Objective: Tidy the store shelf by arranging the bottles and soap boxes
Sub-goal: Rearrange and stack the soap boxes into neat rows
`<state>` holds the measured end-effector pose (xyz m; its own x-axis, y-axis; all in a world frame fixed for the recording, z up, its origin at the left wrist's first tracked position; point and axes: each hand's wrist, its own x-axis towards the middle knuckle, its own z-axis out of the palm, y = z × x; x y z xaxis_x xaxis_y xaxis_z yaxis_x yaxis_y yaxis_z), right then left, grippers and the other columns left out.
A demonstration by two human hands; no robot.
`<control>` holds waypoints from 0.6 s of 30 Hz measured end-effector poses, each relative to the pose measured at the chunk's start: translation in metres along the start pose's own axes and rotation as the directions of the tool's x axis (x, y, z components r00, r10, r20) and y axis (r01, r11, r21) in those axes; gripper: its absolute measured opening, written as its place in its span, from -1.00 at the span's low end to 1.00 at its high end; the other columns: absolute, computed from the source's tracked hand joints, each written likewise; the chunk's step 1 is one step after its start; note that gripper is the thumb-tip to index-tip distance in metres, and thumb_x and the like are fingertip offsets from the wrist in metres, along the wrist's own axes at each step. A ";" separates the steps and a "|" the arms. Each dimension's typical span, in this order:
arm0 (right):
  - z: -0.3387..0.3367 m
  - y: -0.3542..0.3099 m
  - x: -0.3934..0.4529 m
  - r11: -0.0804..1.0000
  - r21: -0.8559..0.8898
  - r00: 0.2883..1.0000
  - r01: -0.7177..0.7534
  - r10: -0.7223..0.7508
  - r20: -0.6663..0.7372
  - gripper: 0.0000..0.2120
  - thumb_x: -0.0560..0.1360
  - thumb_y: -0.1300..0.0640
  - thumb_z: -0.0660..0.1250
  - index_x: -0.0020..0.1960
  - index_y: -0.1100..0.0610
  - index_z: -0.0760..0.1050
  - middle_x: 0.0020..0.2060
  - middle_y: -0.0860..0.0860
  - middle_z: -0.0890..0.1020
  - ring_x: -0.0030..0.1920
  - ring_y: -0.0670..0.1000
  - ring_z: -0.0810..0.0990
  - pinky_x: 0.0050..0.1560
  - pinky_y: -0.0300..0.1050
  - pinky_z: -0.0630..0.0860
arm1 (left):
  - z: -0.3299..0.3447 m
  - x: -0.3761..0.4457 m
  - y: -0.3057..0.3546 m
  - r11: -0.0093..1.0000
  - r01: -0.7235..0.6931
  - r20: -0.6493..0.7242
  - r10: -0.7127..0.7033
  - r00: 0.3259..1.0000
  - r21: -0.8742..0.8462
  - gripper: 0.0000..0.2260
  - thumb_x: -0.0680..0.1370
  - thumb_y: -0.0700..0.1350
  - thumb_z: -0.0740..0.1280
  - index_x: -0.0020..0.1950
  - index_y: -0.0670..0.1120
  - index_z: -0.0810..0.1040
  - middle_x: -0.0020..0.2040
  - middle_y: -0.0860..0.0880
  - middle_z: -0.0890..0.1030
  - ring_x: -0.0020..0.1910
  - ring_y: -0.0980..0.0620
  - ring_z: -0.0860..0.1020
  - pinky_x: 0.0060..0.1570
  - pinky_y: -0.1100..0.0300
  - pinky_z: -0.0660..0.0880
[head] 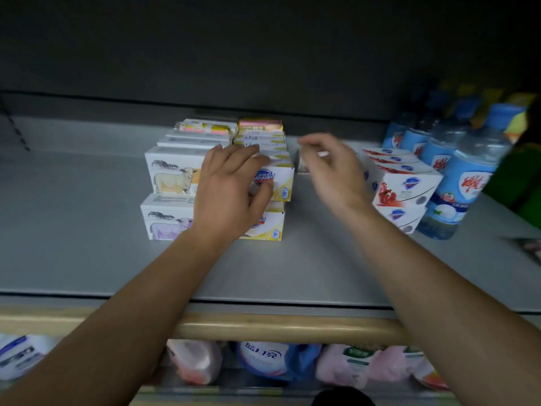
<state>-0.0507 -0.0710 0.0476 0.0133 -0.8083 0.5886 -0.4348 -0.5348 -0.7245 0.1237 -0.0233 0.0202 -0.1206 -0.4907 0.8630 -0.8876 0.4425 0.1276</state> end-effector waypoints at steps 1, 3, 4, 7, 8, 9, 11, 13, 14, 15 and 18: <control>0.000 -0.004 -0.009 0.996 -0.079 0.996 0.039 -0.032 0.085 -0.77 0.44 -0.12 0.29 0.09 -0.24 0.57 -0.01 -0.28 0.58 -0.12 -0.28 0.55 -0.14 -0.45 0.42 | -0.003 0.000 0.001 1.000 -0.002 0.002 0.002 1.000 -0.005 -0.75 0.50 -0.11 0.38 0.13 -0.18 0.64 0.18 -0.14 0.61 0.20 -0.21 0.53 0.28 -0.13 0.36; 0.003 -0.004 -0.018 0.964 -0.235 0.963 0.127 -0.063 0.260 -0.58 0.48 -0.05 0.39 0.34 -0.11 0.50 0.18 -0.13 0.49 0.07 -0.16 0.54 0.10 -0.27 0.46 | -0.012 -0.001 0.002 1.000 0.009 0.007 -0.009 1.000 -0.027 -0.74 0.49 -0.12 0.38 0.13 -0.19 0.64 0.18 -0.16 0.61 0.21 -0.22 0.52 0.29 -0.07 0.38; 0.006 -0.004 -0.020 0.941 -0.292 0.949 0.169 -0.076 0.305 -0.51 0.50 0.00 0.42 0.41 -0.03 0.46 0.25 -0.05 0.46 0.17 -0.07 0.51 0.21 -0.17 0.45 | -0.018 -0.001 0.003 0.999 0.023 0.009 -0.022 1.000 -0.034 -0.73 0.49 -0.11 0.37 0.14 -0.19 0.64 0.19 -0.15 0.61 0.22 -0.20 0.51 0.29 -0.04 0.39; 0.012 -0.009 -0.029 0.871 -0.422 0.956 0.251 -0.155 0.249 -0.48 0.50 0.11 0.43 0.43 0.10 0.42 0.33 0.04 0.43 0.32 0.09 0.42 0.33 -0.06 0.36 | -0.037 -0.008 0.005 0.997 0.069 0.017 -0.069 0.997 -0.036 -0.69 0.50 -0.05 0.29 0.15 -0.18 0.63 0.18 -0.14 0.61 0.21 -0.17 0.51 0.28 0.05 0.38; 0.013 -0.012 -0.032 0.845 -0.460 0.956 0.273 -0.187 0.224 -0.48 0.49 0.13 0.43 0.42 0.12 0.43 0.33 0.05 0.43 0.33 0.12 0.40 0.34 -0.04 0.34 | -0.043 -0.012 0.005 0.996 0.082 0.015 -0.082 0.997 -0.035 -0.69 0.50 -0.06 0.29 0.15 -0.19 0.63 0.17 -0.13 0.62 0.19 -0.17 0.51 0.27 0.06 0.38; 0.013 -0.015 -0.035 0.823 -0.489 0.955 0.289 -0.211 0.208 -0.49 0.48 0.14 0.44 0.40 0.13 0.44 0.33 0.05 0.45 0.33 0.13 0.39 0.35 -0.02 0.33 | -0.048 -0.015 0.005 0.995 0.093 0.011 -0.093 0.996 -0.037 -0.70 0.49 -0.08 0.30 0.15 -0.19 0.63 0.16 -0.13 0.62 0.17 -0.17 0.52 0.26 0.09 0.37; 0.011 -0.021 -0.039 0.816 -0.499 0.955 0.293 -0.226 0.192 -0.51 0.47 0.15 0.44 0.37 0.13 0.44 0.30 0.05 0.49 0.31 0.11 0.39 0.33 -0.02 0.33 | -0.056 -0.023 0.006 0.992 0.117 -0.004 -0.118 0.993 -0.053 -0.72 0.48 -0.13 0.34 0.15 -0.19 0.62 0.15 -0.11 0.62 0.15 -0.15 0.53 0.23 0.18 0.33; 0.005 -0.025 -0.044 0.874 -0.415 0.965 0.253 -0.200 0.167 -0.53 0.48 0.17 0.43 0.35 0.11 0.42 0.27 0.05 0.51 0.27 0.06 0.43 0.24 -0.08 0.39 | -0.061 -0.030 0.009 0.983 0.151 -0.020 -0.154 0.988 -0.104 -0.71 0.47 -0.15 0.35 0.17 -0.17 0.60 0.16 -0.07 0.62 0.15 -0.12 0.53 0.20 0.29 0.29; 0.000 -0.027 -0.048 0.908 -0.348 0.970 0.232 -0.191 0.150 -0.53 0.47 0.19 0.44 0.34 0.10 0.42 0.25 0.03 0.51 0.23 0.00 0.47 0.19 -0.20 0.41 | -0.063 -0.033 0.012 0.974 0.177 -0.026 -0.182 0.983 -0.140 -0.69 0.47 -0.14 0.35 0.20 -0.16 0.58 0.17 -0.05 0.61 0.15 -0.09 0.52 0.18 0.33 0.29; -0.005 -0.027 -0.053 0.935 -0.284 0.974 0.215 -0.182 0.138 -0.54 0.46 0.20 0.45 0.33 0.08 0.43 0.24 0.00 0.51 0.16 -0.11 0.48 0.12 -0.36 0.40 | -0.063 -0.037 0.014 0.961 0.205 -0.023 -0.213 0.977 -0.183 -0.66 0.48 -0.13 0.36 0.24 -0.13 0.56 0.19 -0.03 0.60 0.15 -0.07 0.53 0.17 0.34 0.31; -0.021 -0.025 -0.074 0.987 -0.081 0.979 0.141 -0.127 0.162 -0.53 0.42 0.28 0.47 0.25 -0.03 0.46 0.18 -0.07 0.54 0.06 -0.26 0.52 0.00 -0.49 0.44 | -0.059 -0.048 0.024 0.849 0.329 0.108 -0.313 0.943 -0.413 -0.56 0.50 -0.12 0.40 0.37 0.00 0.46 0.23 0.06 0.57 0.11 0.08 0.58 0.10 0.21 0.51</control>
<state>-0.0597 0.0074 0.0300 0.2144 -0.7631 0.6097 -0.4997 -0.6221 -0.6027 0.1338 0.0549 0.0110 0.1164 -0.6825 0.7215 -0.6102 0.5240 0.5942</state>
